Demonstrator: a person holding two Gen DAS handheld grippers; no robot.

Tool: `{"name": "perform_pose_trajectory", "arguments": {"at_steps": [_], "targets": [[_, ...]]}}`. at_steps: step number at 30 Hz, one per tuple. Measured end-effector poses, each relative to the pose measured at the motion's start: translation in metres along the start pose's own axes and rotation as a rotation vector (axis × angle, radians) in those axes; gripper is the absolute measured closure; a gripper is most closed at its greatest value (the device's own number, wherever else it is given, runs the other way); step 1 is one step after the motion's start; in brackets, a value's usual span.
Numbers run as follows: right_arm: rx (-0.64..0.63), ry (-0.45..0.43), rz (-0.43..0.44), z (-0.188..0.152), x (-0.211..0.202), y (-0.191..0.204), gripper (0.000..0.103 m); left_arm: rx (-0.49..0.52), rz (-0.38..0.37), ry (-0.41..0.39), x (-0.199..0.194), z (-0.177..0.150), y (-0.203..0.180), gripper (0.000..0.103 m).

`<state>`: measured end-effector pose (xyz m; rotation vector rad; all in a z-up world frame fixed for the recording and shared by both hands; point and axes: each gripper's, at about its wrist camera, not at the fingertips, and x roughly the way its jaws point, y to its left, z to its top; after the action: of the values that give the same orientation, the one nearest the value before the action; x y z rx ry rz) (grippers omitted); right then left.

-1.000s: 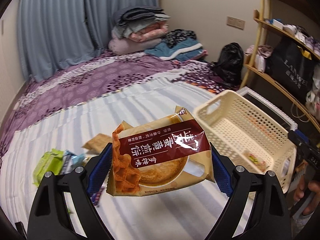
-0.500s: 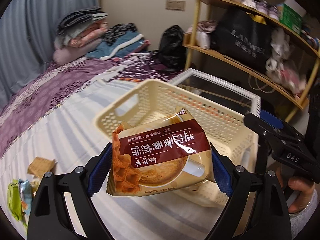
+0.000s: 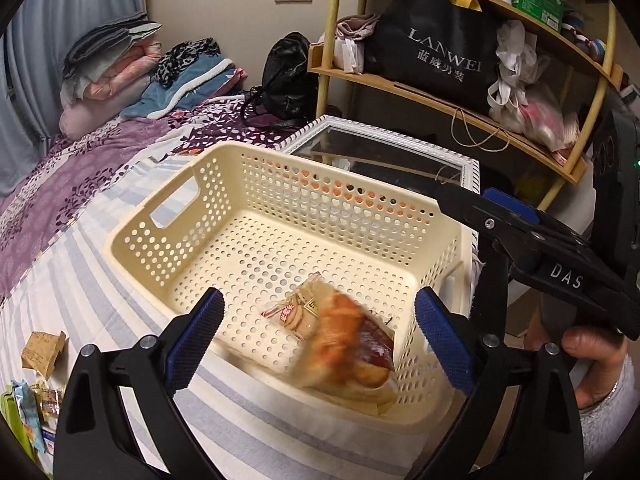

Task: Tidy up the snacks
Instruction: 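Carry the egg roll pack with the left tool into the basket and release, then move both tools back over the remaining snacks on the bed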

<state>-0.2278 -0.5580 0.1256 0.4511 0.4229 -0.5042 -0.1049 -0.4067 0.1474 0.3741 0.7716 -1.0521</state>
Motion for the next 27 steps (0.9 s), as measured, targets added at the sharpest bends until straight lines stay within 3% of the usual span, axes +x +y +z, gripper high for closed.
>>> {"name": "perform_pose_trajectory", "arguments": {"at_steps": [16, 27], "targets": [[-0.022, -0.002, 0.039, 0.003, -0.003, 0.02, 0.005, -0.075, 0.087, -0.003, -0.021, -0.007, 0.03, 0.004], [-0.055, 0.003, 0.082, 0.0, -0.006, 0.045, 0.005, -0.104, 0.202, -0.034, -0.044, -0.011, 0.051, 0.004]]}}
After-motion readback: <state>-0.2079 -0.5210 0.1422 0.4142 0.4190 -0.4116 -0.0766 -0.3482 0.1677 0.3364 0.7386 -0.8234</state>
